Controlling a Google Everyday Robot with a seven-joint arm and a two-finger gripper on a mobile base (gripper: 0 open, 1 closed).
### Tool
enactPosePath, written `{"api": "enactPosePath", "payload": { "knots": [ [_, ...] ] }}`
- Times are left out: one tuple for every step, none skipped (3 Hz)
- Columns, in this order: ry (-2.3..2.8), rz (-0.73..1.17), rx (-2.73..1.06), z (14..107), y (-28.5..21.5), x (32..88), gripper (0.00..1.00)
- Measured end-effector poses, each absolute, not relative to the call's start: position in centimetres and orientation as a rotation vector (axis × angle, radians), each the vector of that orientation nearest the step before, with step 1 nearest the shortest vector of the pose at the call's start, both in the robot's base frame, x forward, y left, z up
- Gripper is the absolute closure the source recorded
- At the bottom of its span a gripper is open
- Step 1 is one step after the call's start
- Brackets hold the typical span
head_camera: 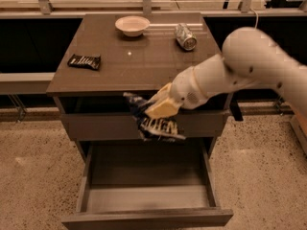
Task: Place blue chip bag into middle drawer
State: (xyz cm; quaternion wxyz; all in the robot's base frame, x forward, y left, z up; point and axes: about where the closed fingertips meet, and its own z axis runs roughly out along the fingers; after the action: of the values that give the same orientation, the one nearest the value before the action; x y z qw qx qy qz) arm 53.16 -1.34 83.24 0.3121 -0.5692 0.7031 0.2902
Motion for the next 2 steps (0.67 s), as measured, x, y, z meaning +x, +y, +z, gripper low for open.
{"api": "enactPosePath", "payload": {
  "knots": [
    [1.86, 0.832, -1.489, 73.3, 1.2, 51.4, 1.0],
    [1.867, 0.899, -1.389, 63.7, 2.7, 51.6, 1.0]
  ]
}}
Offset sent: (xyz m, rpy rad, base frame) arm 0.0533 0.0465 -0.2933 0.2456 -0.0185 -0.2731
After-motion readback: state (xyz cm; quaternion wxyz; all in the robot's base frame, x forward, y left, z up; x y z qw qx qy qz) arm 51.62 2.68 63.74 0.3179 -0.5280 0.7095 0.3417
